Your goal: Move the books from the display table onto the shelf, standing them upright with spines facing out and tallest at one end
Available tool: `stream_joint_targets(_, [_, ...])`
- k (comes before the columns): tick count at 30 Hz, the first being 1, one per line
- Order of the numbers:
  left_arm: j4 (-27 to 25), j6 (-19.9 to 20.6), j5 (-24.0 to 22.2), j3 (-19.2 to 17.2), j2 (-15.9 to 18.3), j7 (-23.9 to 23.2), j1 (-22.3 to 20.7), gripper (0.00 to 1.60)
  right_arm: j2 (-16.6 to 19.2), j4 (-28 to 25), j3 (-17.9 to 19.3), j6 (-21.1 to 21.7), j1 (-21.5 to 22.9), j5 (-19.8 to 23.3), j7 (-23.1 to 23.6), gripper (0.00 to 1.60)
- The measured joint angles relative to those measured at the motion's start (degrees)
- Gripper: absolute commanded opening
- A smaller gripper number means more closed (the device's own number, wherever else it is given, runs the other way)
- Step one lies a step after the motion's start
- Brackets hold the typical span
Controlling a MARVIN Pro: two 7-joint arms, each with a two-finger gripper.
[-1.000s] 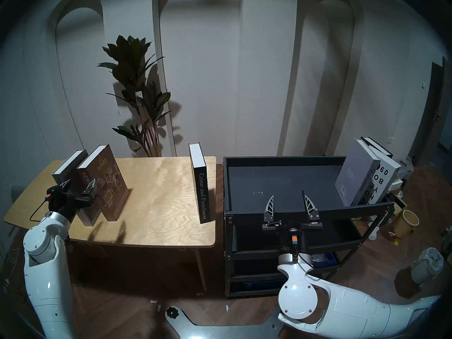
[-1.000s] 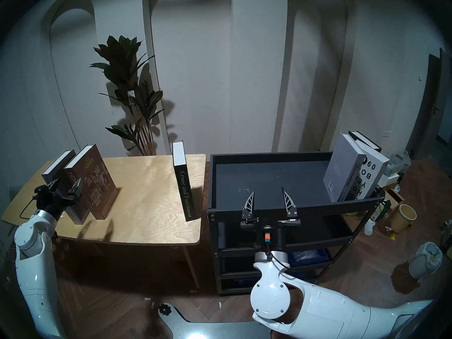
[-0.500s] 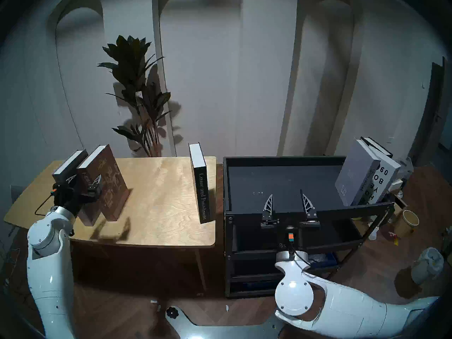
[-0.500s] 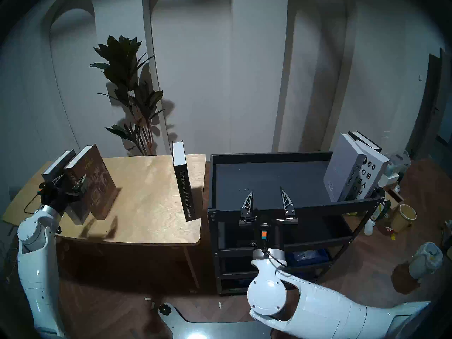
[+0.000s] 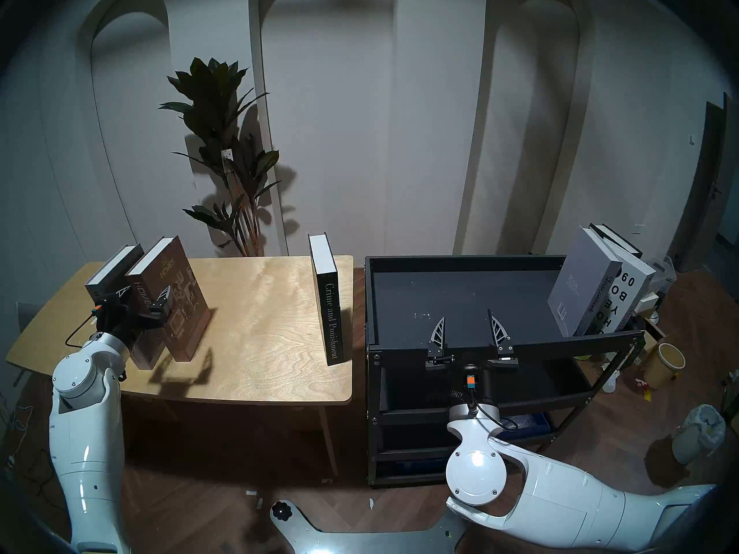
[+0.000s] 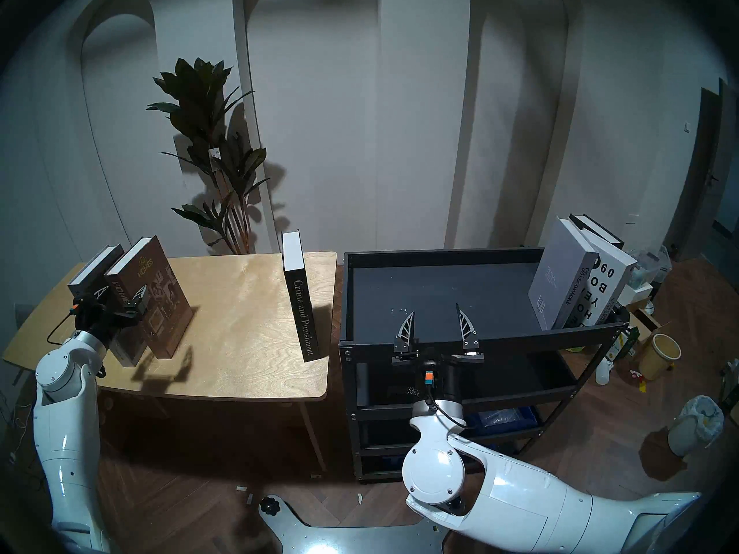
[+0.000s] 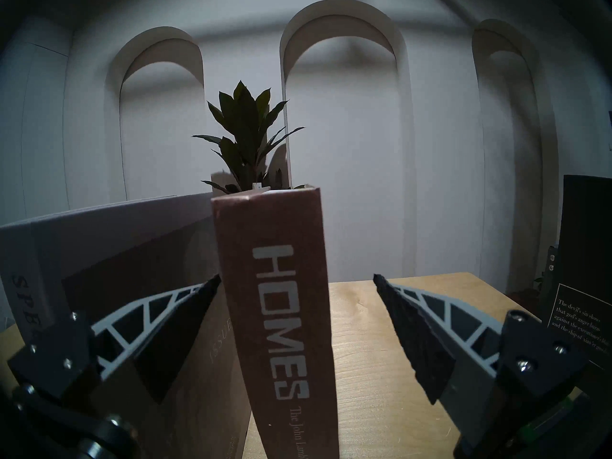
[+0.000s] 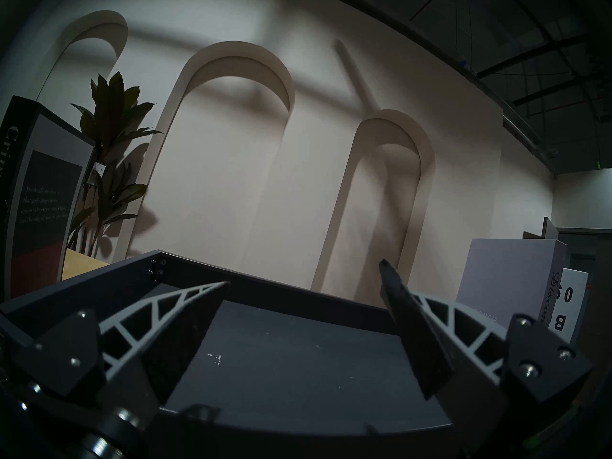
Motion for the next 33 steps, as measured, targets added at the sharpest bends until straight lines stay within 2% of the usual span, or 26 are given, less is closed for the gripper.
stream_joint_targets(7, [3.1, -0.5, 0.8, 1.4, 1.4, 0.0, -2.8, 1.60, -0.8, 1.3, 0.1, 0.0, 0.6, 0.4, 0.3, 1.60])
stream_joint_targets(15, [3.4, -0.6, 0.0, 0.6, 2.6, -0.6, -4.5, 1.60, -1.7, 1.9, -0.2, 0.0, 1.1, 0.1, 0.5, 1.60])
stream_joint_targets(16, [3.4, -0.6, -0.1, 0.5, 2.7, -0.8, -4.6, 1.42, -1.7, 1.9, -0.3, 0.0, 1.1, 0.0, 0.5, 1.60])
stream_joint_targets(17, [3.4, -0.6, -0.5, 0.2, 2.8, -1.2, -4.6, 0.64, -1.8, 1.9, -0.4, 0.0, 1.2, -0.1, 0.5, 1.60])
stream_joint_targets(18, [3.3, -0.5, -0.7, 0.1, 2.9, -1.4, -4.6, 0.36, -1.9, 1.9, -0.5, 0.0, 1.2, -0.1, 0.4, 1.60])
stream_joint_targets(19, [3.2, -0.4, -1.1, -0.1, 2.9, -1.7, -4.6, 0.00, -1.9, 1.9, -0.5, 0.0, 1.2, -0.2, 0.4, 1.60])
stream_joint_targets(26, [1.4, 1.4, -3.3, -1.3, 2.3, -3.8, -3.2, 0.00, -1.4, 0.0, -0.6, 0.1, 0.5, -0.8, -1.2, 1.60])
stream_joint_targets(33, [-2.9, 3.0, -5.0, -1.8, 0.2, -5.3, -0.4, 0.00, 0.4, -2.1, -0.6, 0.1, -1.1, -1.4, -3.0, 1.60])
